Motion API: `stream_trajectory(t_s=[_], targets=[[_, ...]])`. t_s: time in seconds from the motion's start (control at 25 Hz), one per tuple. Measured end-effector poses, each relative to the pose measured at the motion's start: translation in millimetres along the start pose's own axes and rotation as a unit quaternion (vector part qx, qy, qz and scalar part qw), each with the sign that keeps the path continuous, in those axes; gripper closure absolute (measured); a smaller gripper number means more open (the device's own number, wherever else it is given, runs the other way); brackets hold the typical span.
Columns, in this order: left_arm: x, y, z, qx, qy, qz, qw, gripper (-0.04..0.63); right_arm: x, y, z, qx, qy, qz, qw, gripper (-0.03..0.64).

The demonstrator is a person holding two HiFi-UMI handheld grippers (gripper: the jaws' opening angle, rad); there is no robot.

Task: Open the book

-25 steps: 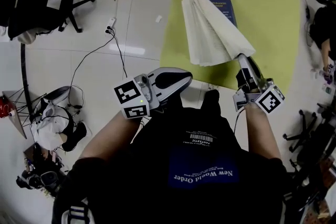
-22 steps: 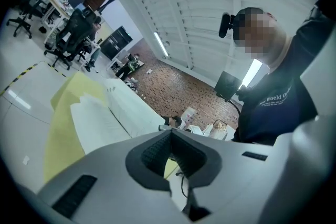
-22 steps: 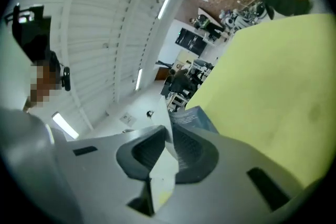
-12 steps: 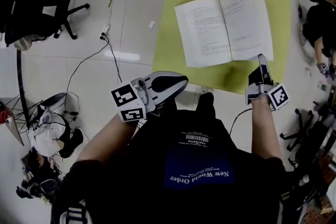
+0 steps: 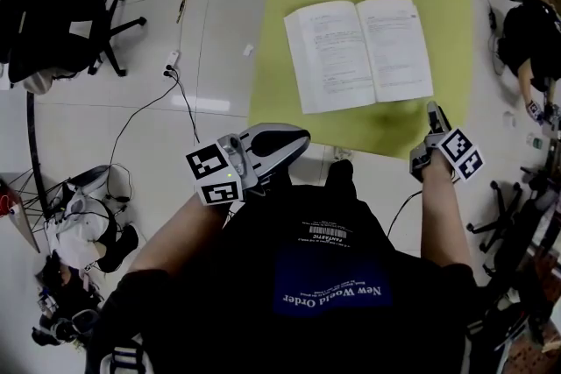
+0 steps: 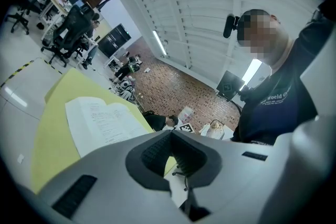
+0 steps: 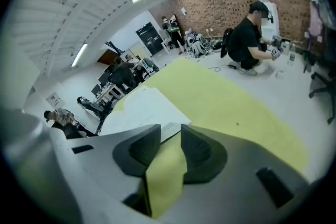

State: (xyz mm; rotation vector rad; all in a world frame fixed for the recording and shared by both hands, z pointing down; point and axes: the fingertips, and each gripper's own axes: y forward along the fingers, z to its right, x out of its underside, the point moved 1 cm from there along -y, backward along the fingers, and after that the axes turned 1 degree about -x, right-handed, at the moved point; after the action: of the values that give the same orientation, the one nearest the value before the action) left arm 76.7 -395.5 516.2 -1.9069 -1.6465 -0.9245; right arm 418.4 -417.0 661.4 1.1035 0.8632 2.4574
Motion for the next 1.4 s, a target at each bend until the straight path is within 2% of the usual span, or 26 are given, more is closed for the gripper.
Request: stream_trajectory(t_s=[0.12, 0.24, 0.36, 0.48, 0.64, 0.76, 0.84, 0.96, 1.4], targets=[[-3.9, 3.1, 4.7, 0.004, 0.002, 0.002, 1.0, 0.589, -16.3, -17.7, -33.8, -0.038, -0.079, 0.033, 0.996, 0.525], [-17.0, 5.1, 10.7, 0.007, 0.014, 0.011, 0.9998, 0.589, -38.7, -36.3, -83.8, -0.103, -0.163, 0.07, 0.979, 0.525], [-39.2, 4.8, 19.8, 0.006, 0.036, 0.026, 0.999, 0.589, -56.8, -61.9, -137.9, -0.187, -0.219, 0.093, 0.953, 0.525], [-73.3, 2.2, 29.0, 0.004, 0.066, 0.05, 0.9965, 0.589, -73.8, -93.8, -190.2, -0.263, -0.268, 0.114, 0.92, 0.53], [-115.6, -6.2, 39.8, -0.012, 0.101, 0.08, 0.9915, 0.589, -97.1, -134.1, -236.5, -0.307, -0.322, 0.138, 0.885, 0.613], [-144.3, -14.5, 43.0, -0.04, 0.132, 0.095, 0.9859, 0.589, -114.8, -158.2, -261.1, -0.329, -0.339, 0.157, 0.867, 0.626], [-163.3, -19.6, 42.7, -0.059, 0.147, 0.107, 0.9816, 0.589, -123.8, -169.1, -274.0, -0.349, -0.331, 0.164, 0.861, 0.627], [-182.8, -25.5, 43.1, -0.074, 0.151, 0.126, 0.9777, 0.589, -125.1, -177.2, -283.6, -0.373, -0.309, 0.163, 0.86, 0.629], [-197.1, -37.3, 48.6, -0.048, 0.17, 0.127, 0.9761, 0.589, -111.2, -162.9, -299.9, -0.369, -0.299, 0.14, 0.869, 0.63]])
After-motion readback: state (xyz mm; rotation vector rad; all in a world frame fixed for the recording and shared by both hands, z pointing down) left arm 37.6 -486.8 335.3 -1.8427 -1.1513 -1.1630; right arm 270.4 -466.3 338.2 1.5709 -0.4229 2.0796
